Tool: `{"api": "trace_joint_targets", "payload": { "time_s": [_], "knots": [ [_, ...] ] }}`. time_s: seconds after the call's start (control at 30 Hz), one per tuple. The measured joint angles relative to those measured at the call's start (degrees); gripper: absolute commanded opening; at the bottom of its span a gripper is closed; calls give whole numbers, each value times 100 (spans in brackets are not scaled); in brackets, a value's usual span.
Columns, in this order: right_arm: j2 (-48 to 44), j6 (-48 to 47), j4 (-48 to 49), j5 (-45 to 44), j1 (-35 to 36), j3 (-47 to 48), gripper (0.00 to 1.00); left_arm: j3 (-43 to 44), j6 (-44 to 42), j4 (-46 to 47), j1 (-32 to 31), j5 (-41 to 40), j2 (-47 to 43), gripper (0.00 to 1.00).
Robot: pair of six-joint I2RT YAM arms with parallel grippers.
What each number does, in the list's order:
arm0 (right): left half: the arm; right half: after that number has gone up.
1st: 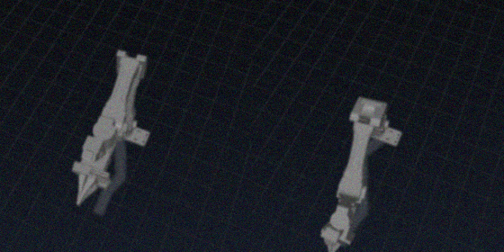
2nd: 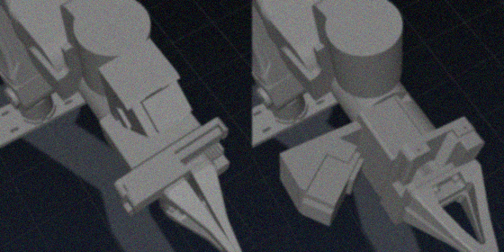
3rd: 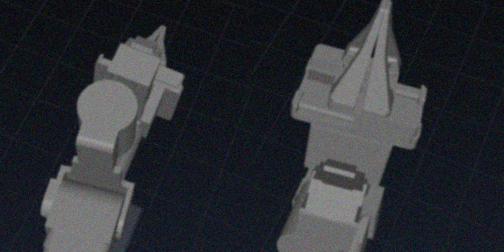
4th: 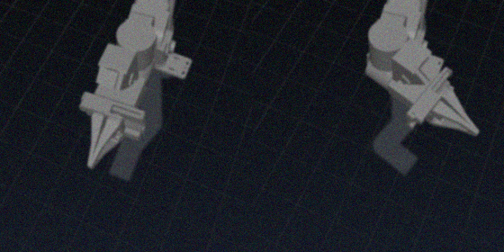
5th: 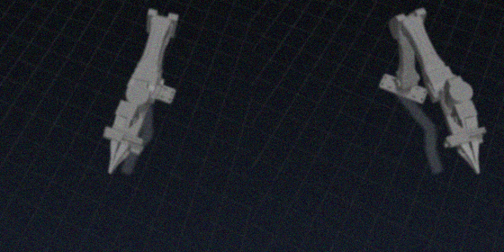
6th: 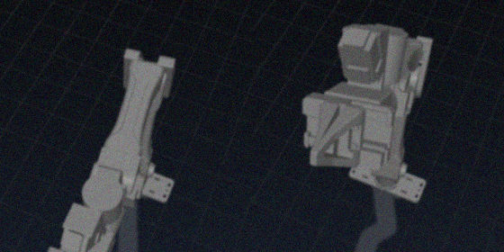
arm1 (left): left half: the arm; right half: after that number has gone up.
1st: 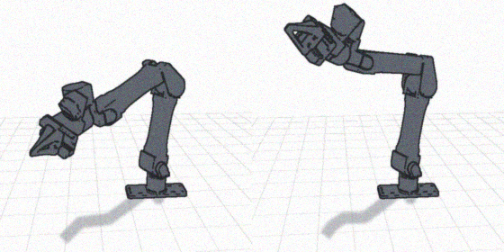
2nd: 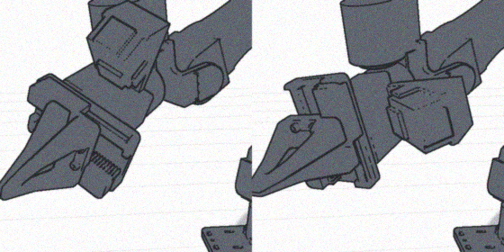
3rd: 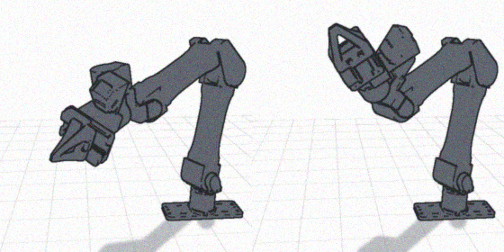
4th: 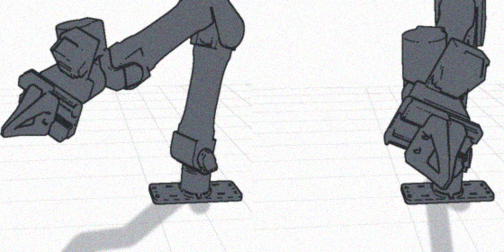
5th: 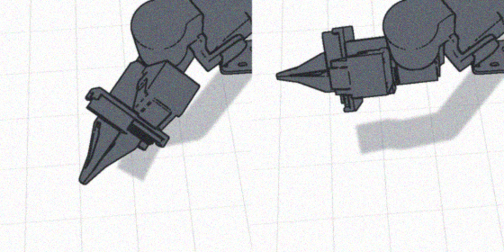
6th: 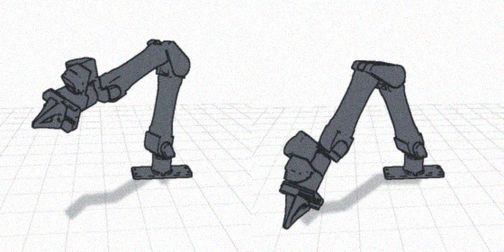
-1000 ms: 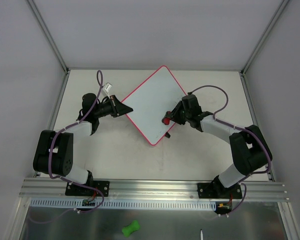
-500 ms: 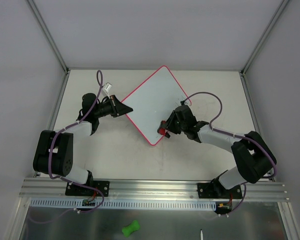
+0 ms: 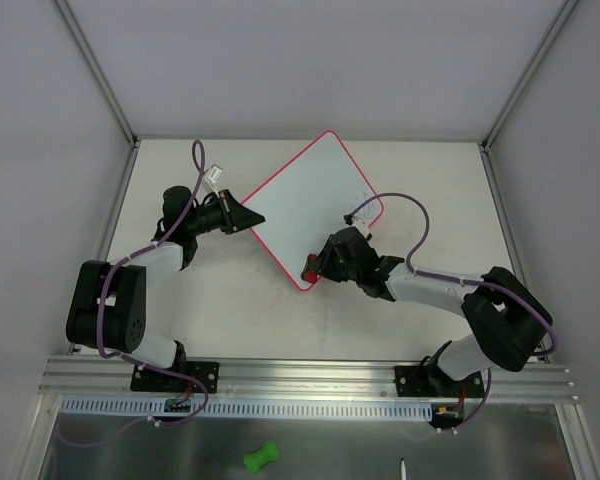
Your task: Erase the whiteboard
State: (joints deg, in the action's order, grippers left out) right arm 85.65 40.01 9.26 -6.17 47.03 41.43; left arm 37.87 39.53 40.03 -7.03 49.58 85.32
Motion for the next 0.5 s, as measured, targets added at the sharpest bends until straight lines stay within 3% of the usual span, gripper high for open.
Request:
{"api": "trace_joint_targets", "payload": {
  "time_s": [0.33,0.5],
  "knots": [
    [11,229,55,81,640,-48,0,0,-72,72,0,85,0,0],
    [11,-442,-555,240,713,680,0,0,0,31,-2,44,0,0]
  ]
}}
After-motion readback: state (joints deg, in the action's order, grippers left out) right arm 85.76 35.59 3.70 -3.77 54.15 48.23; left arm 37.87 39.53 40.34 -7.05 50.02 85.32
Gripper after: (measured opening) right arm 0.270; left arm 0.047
